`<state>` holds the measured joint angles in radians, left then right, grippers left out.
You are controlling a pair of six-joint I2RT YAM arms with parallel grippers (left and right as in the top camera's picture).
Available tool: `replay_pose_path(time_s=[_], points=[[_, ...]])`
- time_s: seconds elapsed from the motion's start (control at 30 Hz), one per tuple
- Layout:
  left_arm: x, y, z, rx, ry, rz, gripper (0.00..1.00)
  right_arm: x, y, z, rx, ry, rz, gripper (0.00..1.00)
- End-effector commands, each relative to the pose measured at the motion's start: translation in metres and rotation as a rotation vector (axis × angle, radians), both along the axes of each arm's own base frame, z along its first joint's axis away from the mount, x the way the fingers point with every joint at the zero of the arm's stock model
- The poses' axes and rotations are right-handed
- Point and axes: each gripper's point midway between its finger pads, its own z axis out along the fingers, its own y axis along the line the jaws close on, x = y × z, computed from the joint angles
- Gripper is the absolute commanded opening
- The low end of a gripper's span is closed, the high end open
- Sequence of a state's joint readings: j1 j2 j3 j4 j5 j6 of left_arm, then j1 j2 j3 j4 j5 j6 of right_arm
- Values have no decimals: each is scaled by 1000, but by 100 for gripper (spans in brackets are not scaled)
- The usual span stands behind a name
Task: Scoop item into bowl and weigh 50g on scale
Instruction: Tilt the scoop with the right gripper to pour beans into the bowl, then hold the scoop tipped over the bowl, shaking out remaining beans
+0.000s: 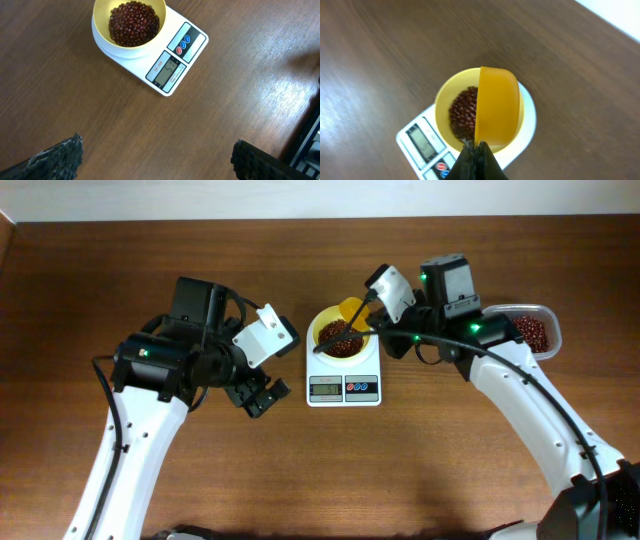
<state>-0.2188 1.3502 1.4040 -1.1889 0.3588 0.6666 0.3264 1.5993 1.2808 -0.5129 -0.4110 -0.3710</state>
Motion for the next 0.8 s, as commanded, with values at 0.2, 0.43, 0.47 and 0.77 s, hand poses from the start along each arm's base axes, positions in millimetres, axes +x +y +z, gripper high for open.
replay_pose_path(time_s=[0.2, 0.43, 0.47, 0.77], points=[[-1, 0, 1, 2, -6, -8, 99, 1, 16, -29, -175, -79, 145, 4], [-1, 0, 1, 2, -6, -8, 99, 10, 26, -56, -274, -93, 133, 4], [-1, 0, 1, 2, -6, -8, 99, 11, 26, -59, -290, -93, 128, 4], [-1, 0, 1, 2, -6, -8, 99, 11, 36, -67, -293, -99, 145, 4]])
